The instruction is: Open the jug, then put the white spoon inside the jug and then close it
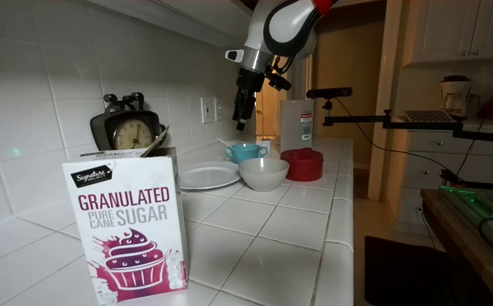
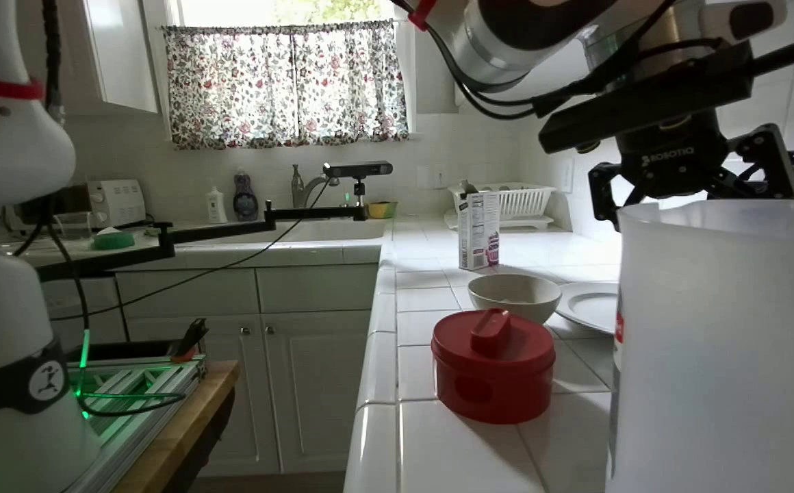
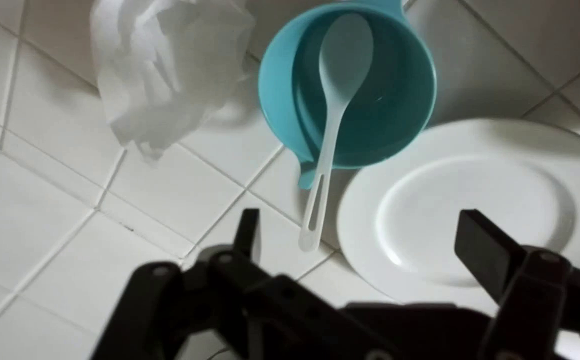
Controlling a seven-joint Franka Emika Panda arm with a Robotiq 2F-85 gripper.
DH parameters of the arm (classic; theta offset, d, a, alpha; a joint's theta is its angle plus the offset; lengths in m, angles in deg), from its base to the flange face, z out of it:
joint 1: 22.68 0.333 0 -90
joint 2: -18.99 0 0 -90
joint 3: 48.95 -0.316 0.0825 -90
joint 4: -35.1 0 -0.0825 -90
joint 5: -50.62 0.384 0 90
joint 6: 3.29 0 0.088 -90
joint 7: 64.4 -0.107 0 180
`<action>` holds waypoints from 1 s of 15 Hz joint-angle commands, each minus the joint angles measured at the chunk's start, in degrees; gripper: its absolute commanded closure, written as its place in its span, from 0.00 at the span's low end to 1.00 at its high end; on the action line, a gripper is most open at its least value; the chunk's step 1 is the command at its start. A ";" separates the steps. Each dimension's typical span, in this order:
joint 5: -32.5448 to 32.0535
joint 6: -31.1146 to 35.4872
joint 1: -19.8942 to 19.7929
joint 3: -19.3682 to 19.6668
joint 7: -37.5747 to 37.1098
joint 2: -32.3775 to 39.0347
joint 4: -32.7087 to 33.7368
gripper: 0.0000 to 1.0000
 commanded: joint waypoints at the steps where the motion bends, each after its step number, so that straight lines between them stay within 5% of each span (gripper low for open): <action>1: 1.19 -0.07 -2.10 -2.20 -3.10 4.66 5.75 0.00; 11: 2.08 0.56 -5.46 -6.11 -5.33 12.03 13.23 0.00; 12: 2.14 0.41 -5.70 -6.44 -5.36 12.41 13.50 0.05; 14: 2.03 0.32 -5.94 -6.76 -5.81 12.90 13.87 0.29; 15: 1.89 0.26 -5.98 -6.82 -6.08 13.04 13.97 0.31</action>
